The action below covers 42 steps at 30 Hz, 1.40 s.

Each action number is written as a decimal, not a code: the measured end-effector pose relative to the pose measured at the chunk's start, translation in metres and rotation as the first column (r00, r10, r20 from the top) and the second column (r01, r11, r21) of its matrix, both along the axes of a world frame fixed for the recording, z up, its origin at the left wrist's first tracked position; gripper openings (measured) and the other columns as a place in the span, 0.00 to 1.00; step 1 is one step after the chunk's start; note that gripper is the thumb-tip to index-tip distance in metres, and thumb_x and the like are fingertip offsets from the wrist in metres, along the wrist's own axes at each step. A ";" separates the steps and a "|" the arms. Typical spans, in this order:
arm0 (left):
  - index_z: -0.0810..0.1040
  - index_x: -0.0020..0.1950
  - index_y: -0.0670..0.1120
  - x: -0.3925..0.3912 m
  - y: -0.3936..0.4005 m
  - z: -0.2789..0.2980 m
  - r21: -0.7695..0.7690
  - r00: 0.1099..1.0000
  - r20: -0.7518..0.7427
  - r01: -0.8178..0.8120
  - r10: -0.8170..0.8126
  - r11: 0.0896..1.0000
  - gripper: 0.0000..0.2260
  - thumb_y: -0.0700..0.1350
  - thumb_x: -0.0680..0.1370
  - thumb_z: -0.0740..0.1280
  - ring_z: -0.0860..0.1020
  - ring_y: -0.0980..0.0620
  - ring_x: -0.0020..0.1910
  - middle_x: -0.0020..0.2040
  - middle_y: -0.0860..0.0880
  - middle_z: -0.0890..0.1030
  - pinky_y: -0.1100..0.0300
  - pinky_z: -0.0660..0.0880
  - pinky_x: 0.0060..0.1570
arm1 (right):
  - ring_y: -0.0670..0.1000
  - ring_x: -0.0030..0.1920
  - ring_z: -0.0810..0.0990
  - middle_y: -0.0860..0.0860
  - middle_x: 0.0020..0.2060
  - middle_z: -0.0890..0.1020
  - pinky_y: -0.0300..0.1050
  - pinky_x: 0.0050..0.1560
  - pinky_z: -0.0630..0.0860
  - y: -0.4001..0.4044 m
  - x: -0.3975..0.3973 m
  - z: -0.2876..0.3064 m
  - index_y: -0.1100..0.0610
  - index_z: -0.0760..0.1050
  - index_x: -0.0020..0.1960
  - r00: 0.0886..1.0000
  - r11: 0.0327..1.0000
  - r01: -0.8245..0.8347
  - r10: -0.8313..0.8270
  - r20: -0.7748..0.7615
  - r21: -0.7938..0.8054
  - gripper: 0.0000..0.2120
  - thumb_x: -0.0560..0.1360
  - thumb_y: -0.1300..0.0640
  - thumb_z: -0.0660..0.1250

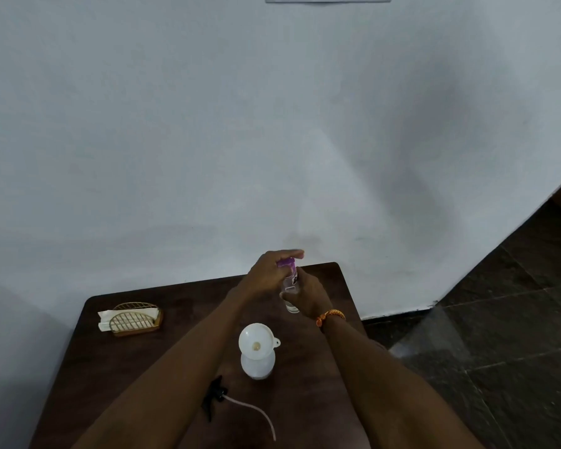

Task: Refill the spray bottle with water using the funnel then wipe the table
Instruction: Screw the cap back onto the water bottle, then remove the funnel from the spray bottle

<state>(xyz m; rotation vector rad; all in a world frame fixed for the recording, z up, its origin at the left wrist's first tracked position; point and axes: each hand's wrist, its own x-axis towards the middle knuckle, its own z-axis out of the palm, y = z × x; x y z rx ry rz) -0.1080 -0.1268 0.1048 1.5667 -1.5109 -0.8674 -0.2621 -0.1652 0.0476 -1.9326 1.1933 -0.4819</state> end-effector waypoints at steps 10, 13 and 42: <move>0.82 0.59 0.50 0.018 -0.037 -0.030 -0.023 0.989 0.144 0.020 -0.017 1.000 0.20 0.53 0.70 0.81 0.81 0.54 0.56 0.56 0.54 0.83 0.55 0.82 0.56 | 0.51 0.52 0.79 0.53 0.55 0.81 0.47 0.54 0.78 -0.032 0.009 -0.026 0.57 0.77 0.63 0.997 0.997 0.064 -0.065 0.030 0.047 0.26 0.67 0.61 0.80; 0.82 0.62 0.49 0.021 -0.051 -0.038 0.013 0.990 0.129 0.049 -0.051 0.999 0.23 0.53 0.70 0.81 0.81 0.54 0.57 0.58 0.53 0.82 0.61 0.81 0.56 | 0.50 0.54 0.77 0.54 0.58 0.77 0.36 0.53 0.75 -0.047 0.012 -0.039 0.59 0.75 0.67 0.996 0.994 0.085 -0.086 0.020 0.068 0.29 0.69 0.63 0.80; 0.84 0.62 0.45 0.073 0.019 -0.082 0.434 0.993 0.017 -0.112 0.116 0.894 0.16 0.48 0.76 0.75 0.87 0.47 0.50 0.49 0.47 0.89 0.50 0.83 0.57 | 0.52 0.38 0.82 0.53 0.35 0.84 0.46 0.42 0.76 -0.015 -0.006 -0.087 0.56 0.82 0.37 0.961 0.978 0.088 -0.033 -0.274 0.192 0.09 0.75 0.56 0.71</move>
